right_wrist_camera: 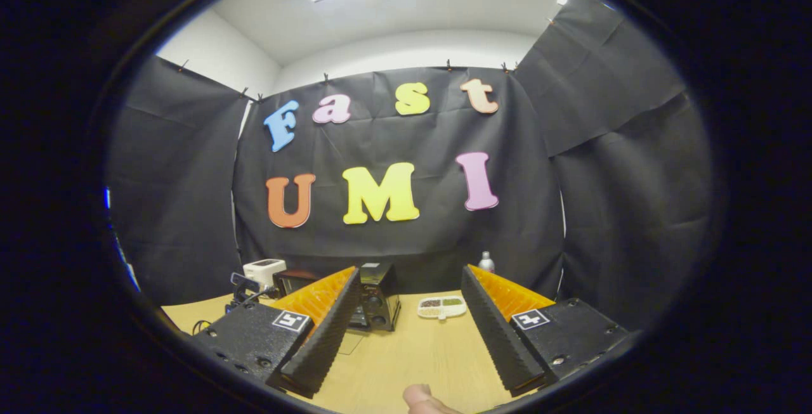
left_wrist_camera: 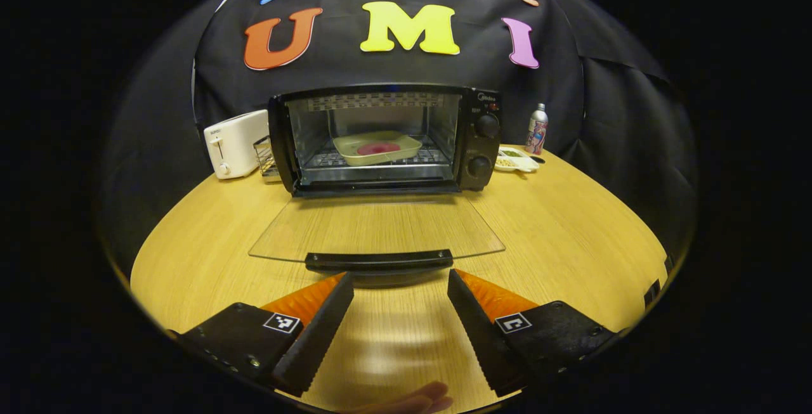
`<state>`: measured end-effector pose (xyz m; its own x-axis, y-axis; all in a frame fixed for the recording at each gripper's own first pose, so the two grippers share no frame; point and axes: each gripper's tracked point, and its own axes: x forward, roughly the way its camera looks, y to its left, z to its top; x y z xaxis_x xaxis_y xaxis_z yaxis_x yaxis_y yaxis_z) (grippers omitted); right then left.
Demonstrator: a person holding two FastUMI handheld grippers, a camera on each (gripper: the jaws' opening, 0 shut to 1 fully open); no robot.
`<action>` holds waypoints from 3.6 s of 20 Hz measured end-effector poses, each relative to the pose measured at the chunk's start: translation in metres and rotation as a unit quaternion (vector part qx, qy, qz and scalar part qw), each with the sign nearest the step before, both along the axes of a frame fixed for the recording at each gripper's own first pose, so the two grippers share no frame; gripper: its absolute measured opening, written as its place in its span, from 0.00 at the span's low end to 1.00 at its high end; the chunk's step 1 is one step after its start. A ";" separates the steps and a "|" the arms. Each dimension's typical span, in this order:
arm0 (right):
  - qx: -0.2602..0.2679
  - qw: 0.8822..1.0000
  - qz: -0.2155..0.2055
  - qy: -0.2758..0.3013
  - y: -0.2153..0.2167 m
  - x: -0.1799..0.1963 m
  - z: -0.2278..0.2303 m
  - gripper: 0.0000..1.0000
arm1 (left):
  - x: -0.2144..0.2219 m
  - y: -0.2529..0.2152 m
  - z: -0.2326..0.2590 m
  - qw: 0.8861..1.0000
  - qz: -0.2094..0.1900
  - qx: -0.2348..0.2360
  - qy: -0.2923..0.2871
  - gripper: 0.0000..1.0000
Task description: Open the electric oven with the left hand, put the food in, and close the electric oven.
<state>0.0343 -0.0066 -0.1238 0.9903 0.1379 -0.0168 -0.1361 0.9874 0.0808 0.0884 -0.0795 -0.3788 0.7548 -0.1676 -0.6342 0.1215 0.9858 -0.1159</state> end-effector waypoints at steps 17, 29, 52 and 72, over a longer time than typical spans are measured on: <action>-0.018 1.000 0.007 0.013 0.008 -0.002 0.000 1.00 | 0.030 0.015 -0.017 0.999 0.020 0.022 0.015 0.95; -0.019 1.000 0.003 0.016 0.015 -0.003 0.004 1.00 | 0.031 0.013 -0.009 0.999 0.015 0.020 0.020 0.95; -0.028 0.999 -0.012 0.034 0.022 -0.004 0.001 0.96 | 0.103 0.037 0.089 0.992 0.032 0.007 -0.123 0.96; -0.038 0.999 -0.021 0.011 0.005 -0.040 0.020 1.00 | 0.042 0.074 0.212 0.967 0.044 0.049 -0.248 0.96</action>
